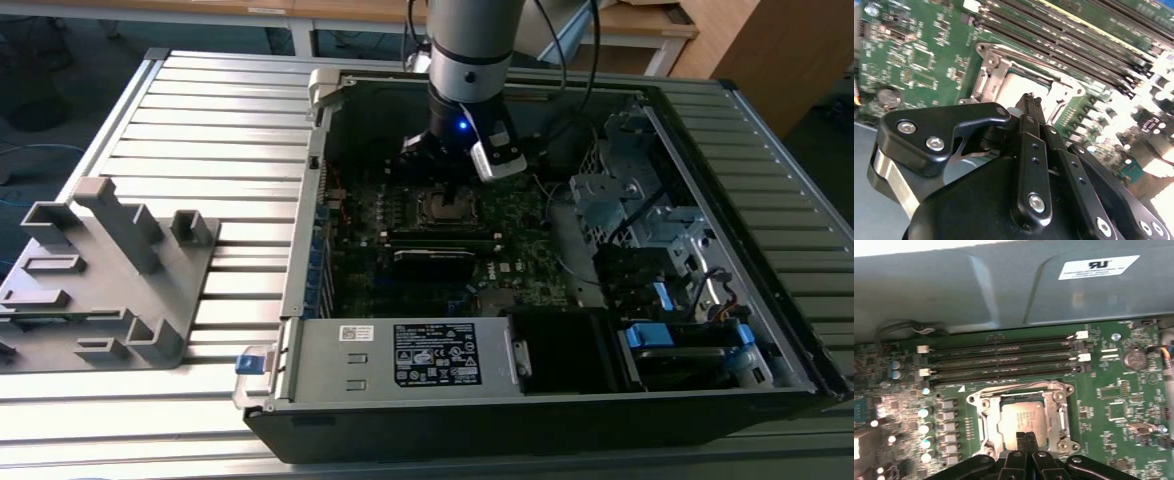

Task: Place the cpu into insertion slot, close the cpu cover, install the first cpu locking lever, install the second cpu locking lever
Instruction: 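Install the second cpu locking lever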

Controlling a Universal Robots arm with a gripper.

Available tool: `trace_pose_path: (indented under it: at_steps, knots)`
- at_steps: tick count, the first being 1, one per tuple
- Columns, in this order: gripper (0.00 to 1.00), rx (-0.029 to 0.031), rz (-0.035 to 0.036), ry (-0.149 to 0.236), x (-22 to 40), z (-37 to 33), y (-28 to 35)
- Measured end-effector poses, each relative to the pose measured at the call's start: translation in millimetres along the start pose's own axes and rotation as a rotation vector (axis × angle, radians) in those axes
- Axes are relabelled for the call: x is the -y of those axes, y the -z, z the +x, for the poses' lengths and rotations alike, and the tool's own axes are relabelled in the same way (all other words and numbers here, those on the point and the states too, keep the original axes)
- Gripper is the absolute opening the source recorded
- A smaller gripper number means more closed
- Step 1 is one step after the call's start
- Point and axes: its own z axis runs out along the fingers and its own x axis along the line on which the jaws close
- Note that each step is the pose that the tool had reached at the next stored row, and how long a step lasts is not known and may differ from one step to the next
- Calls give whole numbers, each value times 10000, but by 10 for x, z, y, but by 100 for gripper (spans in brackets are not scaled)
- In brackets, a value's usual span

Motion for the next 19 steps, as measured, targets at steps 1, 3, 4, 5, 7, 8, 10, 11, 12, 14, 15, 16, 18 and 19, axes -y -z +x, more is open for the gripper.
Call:
trace_pose_path:
  at_steps: [1,3,4,5,7,8,10,11,12,14,15,16,18,19]
  knots:
    - [11,-19,3,-1,0,0,0]
    - [11,-56,5,-3,0,0,-1]
    - [11,-58,5,-3,0,-2,-1]
    - [11,-58,4,-2,-2,-8,-1]
    - [11,-59,4,-2,-6,-27,-2]
    - [11,-59,6,-2,-8,-36,-2]
    - [11,-58,6,-6,-11,-37,-3]
    - [11,-58,6,-14,-12,-38,-4]
    - [11,-58,8,-27,-12,-38,-4]
    - [11,-57,11,-51,-13,-42,-4]
    - [11,-57,12,-53,-13,-42,-4]
    - [11,-57,12,-53,-13,-43,-4]
    - [11,-57,11,-54,-13,-43,-4]
    - [11,-57,12,-55,-13,-43,-4]
